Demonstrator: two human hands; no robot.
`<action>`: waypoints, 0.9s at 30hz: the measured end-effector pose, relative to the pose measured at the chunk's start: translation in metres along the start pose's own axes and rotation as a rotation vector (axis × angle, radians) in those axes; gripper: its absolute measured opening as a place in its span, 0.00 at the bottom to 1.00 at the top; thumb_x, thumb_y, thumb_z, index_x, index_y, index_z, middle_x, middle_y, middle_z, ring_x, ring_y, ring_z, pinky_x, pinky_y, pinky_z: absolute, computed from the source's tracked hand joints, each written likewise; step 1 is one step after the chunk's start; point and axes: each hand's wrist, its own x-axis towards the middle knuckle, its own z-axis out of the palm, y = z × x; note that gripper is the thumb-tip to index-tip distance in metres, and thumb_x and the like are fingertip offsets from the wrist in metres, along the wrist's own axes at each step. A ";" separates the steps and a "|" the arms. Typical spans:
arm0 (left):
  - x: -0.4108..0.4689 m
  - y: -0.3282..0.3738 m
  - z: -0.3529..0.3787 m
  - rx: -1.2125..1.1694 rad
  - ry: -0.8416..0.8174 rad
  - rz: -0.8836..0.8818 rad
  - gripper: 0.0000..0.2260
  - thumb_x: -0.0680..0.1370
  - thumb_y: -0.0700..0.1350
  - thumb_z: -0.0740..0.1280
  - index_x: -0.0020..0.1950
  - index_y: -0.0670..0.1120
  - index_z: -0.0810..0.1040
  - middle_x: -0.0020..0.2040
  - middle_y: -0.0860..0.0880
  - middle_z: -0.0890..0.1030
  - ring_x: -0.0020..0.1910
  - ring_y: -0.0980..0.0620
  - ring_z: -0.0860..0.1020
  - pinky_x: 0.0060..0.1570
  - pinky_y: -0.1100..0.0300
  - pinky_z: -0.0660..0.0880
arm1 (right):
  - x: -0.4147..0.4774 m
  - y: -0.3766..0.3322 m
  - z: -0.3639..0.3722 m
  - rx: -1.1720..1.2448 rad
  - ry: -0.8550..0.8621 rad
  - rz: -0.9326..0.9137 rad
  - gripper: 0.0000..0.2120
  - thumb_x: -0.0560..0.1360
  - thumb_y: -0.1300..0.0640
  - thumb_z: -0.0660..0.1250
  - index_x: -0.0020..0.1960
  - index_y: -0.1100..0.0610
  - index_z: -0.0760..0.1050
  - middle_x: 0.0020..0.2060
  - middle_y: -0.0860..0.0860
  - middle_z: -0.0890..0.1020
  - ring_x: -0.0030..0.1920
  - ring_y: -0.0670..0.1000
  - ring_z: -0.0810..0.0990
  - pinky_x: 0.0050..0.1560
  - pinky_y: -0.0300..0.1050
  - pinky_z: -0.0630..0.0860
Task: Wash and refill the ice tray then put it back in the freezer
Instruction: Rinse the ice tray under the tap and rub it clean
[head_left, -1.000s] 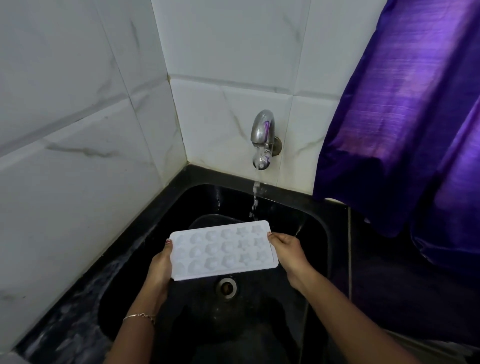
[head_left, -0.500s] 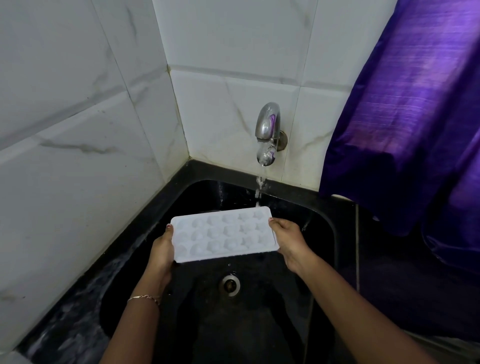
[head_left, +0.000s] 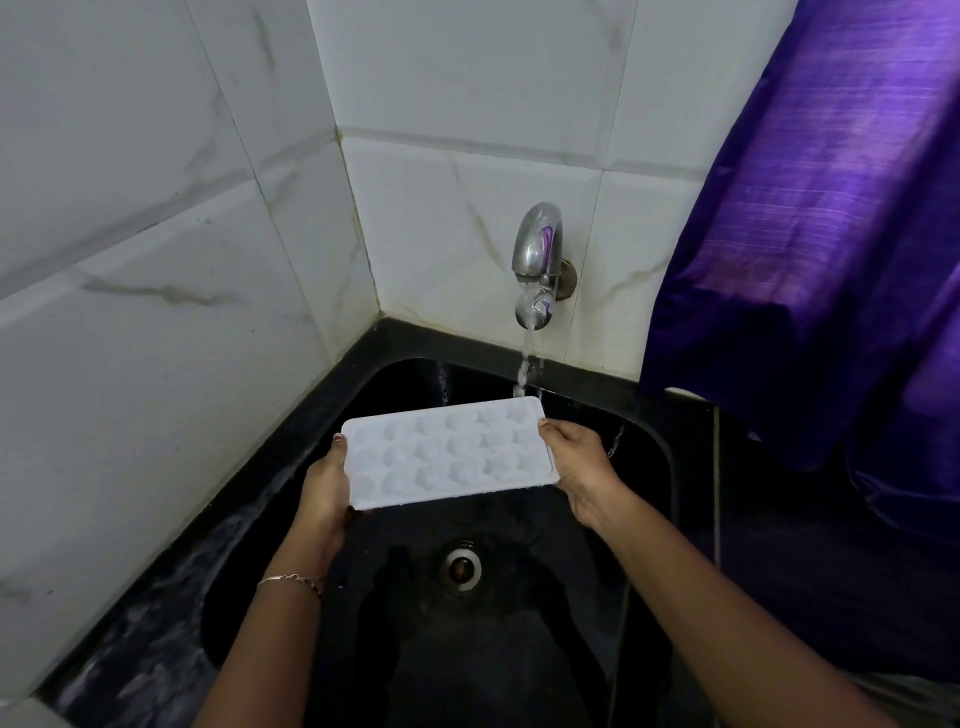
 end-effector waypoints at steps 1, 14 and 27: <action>-0.001 0.001 0.002 0.003 -0.004 0.000 0.17 0.83 0.53 0.55 0.56 0.42 0.77 0.46 0.44 0.82 0.42 0.45 0.80 0.39 0.56 0.75 | -0.001 0.000 -0.001 0.003 0.005 0.000 0.09 0.81 0.57 0.61 0.45 0.53 0.78 0.40 0.50 0.83 0.40 0.50 0.81 0.47 0.49 0.79; -0.002 0.006 0.028 0.021 -0.066 0.014 0.17 0.83 0.53 0.55 0.50 0.44 0.77 0.42 0.45 0.82 0.39 0.46 0.80 0.37 0.55 0.75 | 0.000 -0.003 -0.022 0.008 0.071 -0.008 0.08 0.81 0.56 0.61 0.47 0.54 0.78 0.43 0.51 0.83 0.43 0.51 0.82 0.46 0.47 0.79; 0.001 0.010 0.039 0.030 -0.101 0.024 0.16 0.83 0.53 0.55 0.52 0.44 0.77 0.44 0.44 0.82 0.39 0.46 0.80 0.33 0.57 0.74 | 0.003 -0.004 -0.032 0.008 0.111 -0.010 0.07 0.81 0.55 0.62 0.48 0.52 0.78 0.45 0.52 0.84 0.45 0.52 0.83 0.44 0.46 0.79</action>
